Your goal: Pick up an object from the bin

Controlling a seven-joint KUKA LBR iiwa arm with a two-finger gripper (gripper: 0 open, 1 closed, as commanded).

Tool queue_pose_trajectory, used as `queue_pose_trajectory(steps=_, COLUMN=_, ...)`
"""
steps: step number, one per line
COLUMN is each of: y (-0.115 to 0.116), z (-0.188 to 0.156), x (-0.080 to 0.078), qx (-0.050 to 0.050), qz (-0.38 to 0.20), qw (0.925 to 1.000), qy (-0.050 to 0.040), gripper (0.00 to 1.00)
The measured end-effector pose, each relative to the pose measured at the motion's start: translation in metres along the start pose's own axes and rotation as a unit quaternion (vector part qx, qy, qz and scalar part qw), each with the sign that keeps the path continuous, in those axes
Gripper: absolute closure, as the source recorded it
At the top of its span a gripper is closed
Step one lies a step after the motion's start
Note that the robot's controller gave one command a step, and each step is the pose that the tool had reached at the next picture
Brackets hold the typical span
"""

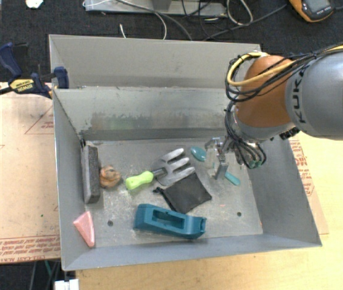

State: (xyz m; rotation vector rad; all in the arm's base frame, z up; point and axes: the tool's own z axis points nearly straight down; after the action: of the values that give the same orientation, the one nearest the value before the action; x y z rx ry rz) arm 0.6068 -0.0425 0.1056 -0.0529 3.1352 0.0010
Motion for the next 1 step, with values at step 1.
queue_pose_trajectory(steps=1, y=0.0001, z=0.0001, x=0.0001, qx=0.0, qz=-0.001, qw=1.0, qy=0.0002, gripper=0.0)
